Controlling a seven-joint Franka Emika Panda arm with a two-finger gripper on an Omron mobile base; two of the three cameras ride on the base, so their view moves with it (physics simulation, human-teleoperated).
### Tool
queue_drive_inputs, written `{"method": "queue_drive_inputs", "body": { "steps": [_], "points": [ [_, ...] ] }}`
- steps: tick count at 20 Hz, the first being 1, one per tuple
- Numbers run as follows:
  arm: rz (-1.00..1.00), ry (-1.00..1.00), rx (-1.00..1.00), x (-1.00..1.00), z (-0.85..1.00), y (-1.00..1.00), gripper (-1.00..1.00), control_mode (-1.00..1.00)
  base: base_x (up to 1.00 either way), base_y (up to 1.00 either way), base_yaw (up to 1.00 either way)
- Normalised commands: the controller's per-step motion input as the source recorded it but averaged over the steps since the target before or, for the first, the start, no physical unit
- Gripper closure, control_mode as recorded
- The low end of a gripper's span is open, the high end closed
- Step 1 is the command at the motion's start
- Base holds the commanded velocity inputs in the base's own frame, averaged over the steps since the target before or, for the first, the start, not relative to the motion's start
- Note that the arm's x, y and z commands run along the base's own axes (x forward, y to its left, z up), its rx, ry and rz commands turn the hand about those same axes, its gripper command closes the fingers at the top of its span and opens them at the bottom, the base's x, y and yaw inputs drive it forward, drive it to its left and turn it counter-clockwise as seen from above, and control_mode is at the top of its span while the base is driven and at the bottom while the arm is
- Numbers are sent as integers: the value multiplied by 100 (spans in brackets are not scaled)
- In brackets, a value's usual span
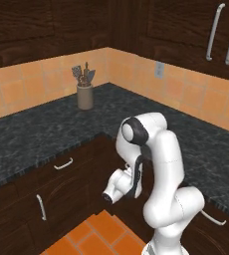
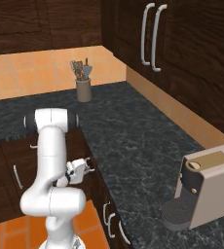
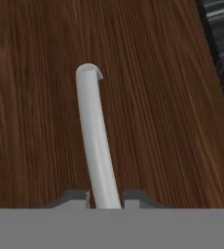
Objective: Take a straw from the drawer in front and place it inside the glass cup on the dining counter.
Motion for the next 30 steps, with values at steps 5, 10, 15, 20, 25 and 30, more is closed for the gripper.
{"method": "queue_drive_inputs", "body": {
  "steps": [5, 10, 15, 20, 25, 30],
  "points": [
    [9, 9, 12, -50, 14, 87, 100, -100, 0, 0, 0],
    [7, 19, 15, -59, 34, 97, 100, -100, 0, 0, 0],
    [7, 15, 11, -72, 31, 100, 100, -100, 0, 0, 0],
    [8, 11, 7, -74, 22, 97, -100, -100, 0, 0, 0],
    [4, 7, 21, -68, 71, 28, -100, -100, 0, 0, 0],
    [0, 0, 33, -16, 100, -52, -100, -100, 0, 0, 0]
  ]
}}
